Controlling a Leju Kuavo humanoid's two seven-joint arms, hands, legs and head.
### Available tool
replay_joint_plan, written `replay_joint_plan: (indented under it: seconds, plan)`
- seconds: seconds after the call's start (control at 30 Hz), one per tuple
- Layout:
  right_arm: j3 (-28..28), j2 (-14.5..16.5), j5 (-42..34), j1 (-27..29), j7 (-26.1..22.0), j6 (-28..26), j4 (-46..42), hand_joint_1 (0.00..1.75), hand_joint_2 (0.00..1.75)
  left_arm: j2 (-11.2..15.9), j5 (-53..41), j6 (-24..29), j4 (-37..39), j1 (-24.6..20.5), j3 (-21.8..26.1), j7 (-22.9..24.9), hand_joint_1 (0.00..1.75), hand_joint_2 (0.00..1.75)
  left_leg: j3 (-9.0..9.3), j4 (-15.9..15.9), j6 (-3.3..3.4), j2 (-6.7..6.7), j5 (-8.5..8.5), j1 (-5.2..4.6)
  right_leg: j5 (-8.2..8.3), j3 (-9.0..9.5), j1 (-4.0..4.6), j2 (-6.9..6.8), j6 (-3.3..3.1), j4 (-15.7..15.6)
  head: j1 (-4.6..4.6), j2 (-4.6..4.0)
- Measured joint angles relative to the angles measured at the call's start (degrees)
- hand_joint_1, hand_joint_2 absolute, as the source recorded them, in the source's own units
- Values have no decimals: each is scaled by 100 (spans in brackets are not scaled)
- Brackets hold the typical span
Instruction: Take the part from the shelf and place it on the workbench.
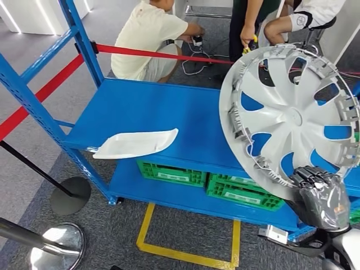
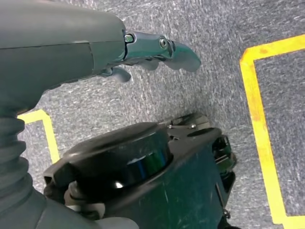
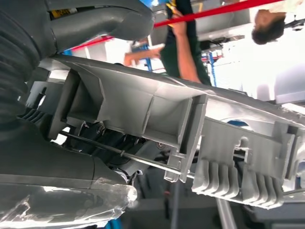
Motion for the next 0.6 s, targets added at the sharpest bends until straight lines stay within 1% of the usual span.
replay_joint_plan:
  seconds: [0.03, 0.07, 0.1, 0.13, 0.2, 0.23, 0.27, 0.3, 0.33, 0.37, 0.4, 0.43, 0.47, 0.5, 0.53, 0.57, 0.6]
  plan:
    - [2, -3, -2, 0, 3, 1, 1, 175, 175, 2, 0, -1, 1, 2, 3, 0, 0, 175, -34, 25, -24, 0, 3, 3, -11, -57, -5, -12, -61, 23, -17, -1]
    - [3, -4, -4, 2, 6, 1, 0, 175, 175, 5, 0, -1, 1, 3, 4, 0, 0, 175, -85, 77, -47, 17, -48, 7, 7, -110, -2, -20, -116, 48, -36, 0]
    - [2, -5, -5, 1, 8, 1, -2, 175, 175, 8, 0, -1, 1, 2, 5, 0, 0, 175, -161, 215, -70, 43, -174, 13, 34, -161, 0, -30, -169, 56, -47, -1]
    - [0, -6, -5, -1, 7, 1, -5, 175, 175, 9, 0, -1, 1, 0, 7, 0, 0, 175, -273, 469, -89, 69, -374, 16, 67, -210, 6, -40, -217, 56, -65, -1]
    - [-2, -7, -24, 3, 4, 25, -11, 175, 175, 7, -1, -1, 1, -9, 9, 3, 0, 175, -551, 1209, -99, 100, -835, 13, 136, -304, 39, -61, -284, 56, -94, -1]
    - [-2, -8, -52, 6, 7, 63, -13, 175, 175, 6, -3, -2, 1, -13, 11, 13, 0, 175, -647, 1519, -87, 101, -978, 8, 172, -351, 63, -73, -303, 56, -102, -1]
    - [-1, -8, -87, 10, 14, 115, -14, 175, 175, 5, -8, -2, 1, -14, 12, 25, 0, 175, -661, 1664, -59, 101, -1016, -2, 208, -396, 90, -83, -316, 56, -106, -1]
    - [-1, -8, -127, 13, 26, 175, -15, 175, 175, 4, -16, -2, 1, -14, 13, 43, 0, 175, -576, 1607, -14, 101, -955, -21, 244, -440, 120, -88, -324, 56, -107, -1]
    - [-1, -10, -162, 16, 40, 234, -16, 175, 175, 4, -26, -2, 1, -15, 13, 64, 0, 175, -385, 1344, 51, 101, -821, -50, 280, -479, 148, -91, -329, 56, -108, -1]
    - [-2, -13, -193, 18, 54, 287, -21, 175, 175, 7, -37, -1, 1, -17, 13, 80, 0, 175, -121, 949, 140, 101, -682, -94, 316, -513, 164, -93, -330, 56, -107, -1]
    - [-4, -17, -220, 21, 68, 337, -31, 175, 175, 11, -48, -1, 1, -20, 12, 98, 0, 175, 126, 559, 216, 120, -592, -136, 352, -543, 185, -96, -320, 54, -104, -1]
    - [-7, -22, -246, 23, 78, 382, -42, 175, 175, 18, -57, 0, 1, -23, 11, 111, 0, 175, 303, 266, 259, 137, -524, -174, 392, -562, 188, -102, -302, 45, -103, -1]
    - [-10, -27, -269, 23, 87, 422, -54, 175, 175, 24, -63, 1, 1, -26, 11, 123, 0, 175, 393, 87, 278, 153, -495, -206, 432, -576, 179, -111, -275, 33, -103, -1]
    - [-12, -32, -289, 25, 95, 459, -65, 175, 175, 30, -69, 1, 1, -28, 11, 136, 0, 175, 392, 34, 265, 168, -473, -223, 477, -584, 172, -123, -241, 11, -105, -1]
    - [-13, -40, -310, 29, 100, 492, -75, 175, 175, 31, -76, 1, 1, -25, 12, 148, 0, 175, 368, 1, 252, 164, -412, -229, 522, -590, 158, -132, -206, -13, -107, -1]
    - [-15, -49, -326, 37, 106, 522, -85, 175, 175, 29, -85, 1, 2, -25, 13, 162, 0, 175, 343, -39, 253, 164, -359, -222, 519, -611, 152, -134, -175, -13, -107, -1]
    - [-20, -60, -339, 45, 112, 548, -92, 175, 175, 29, -95, 1, 2, -24, 13, 176, 0, 175, 310, -69, 262, 166, -296, -208, 431, -654, 156, -133, -149, 42, -102, -1]
